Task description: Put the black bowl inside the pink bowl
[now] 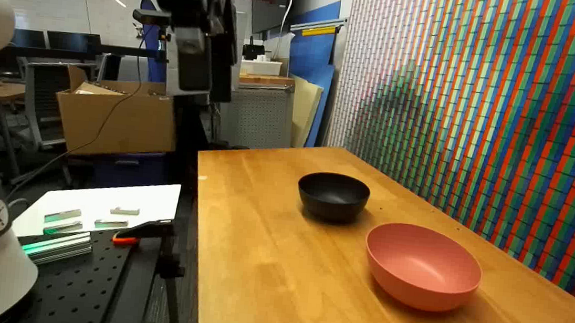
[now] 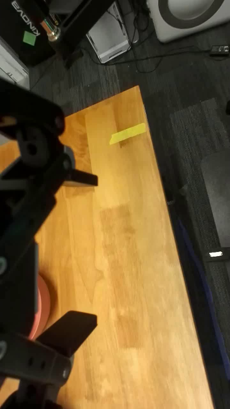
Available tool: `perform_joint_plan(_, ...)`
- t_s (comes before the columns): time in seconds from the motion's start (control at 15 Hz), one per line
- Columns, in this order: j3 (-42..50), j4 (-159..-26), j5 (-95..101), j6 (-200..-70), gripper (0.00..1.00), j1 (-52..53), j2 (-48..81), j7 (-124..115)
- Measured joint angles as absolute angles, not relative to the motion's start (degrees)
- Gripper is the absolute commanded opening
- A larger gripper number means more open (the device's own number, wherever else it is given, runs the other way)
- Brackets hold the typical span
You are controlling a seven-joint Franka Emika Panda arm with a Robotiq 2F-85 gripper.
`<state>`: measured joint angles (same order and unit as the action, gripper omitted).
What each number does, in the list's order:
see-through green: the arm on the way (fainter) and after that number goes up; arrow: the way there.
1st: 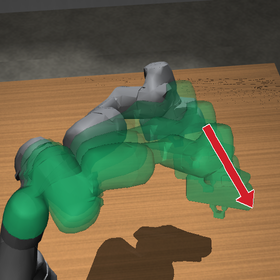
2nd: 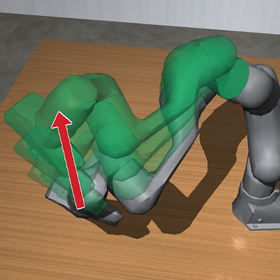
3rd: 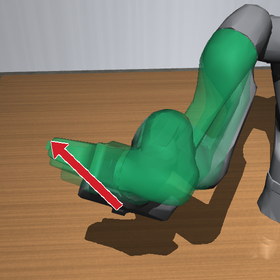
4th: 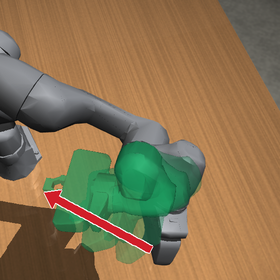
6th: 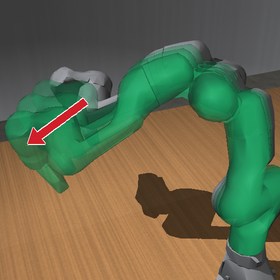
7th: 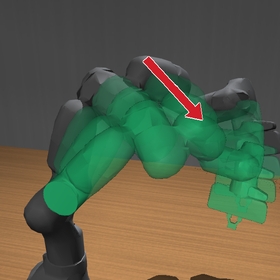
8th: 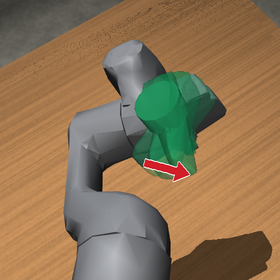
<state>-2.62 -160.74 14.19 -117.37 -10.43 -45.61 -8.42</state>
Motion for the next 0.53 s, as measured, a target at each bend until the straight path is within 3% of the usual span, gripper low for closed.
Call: perform_joint_plan(0.53,-2.6,-160.7,14.2,-117.3,1.00,-10.4,-45.0,-8.4)
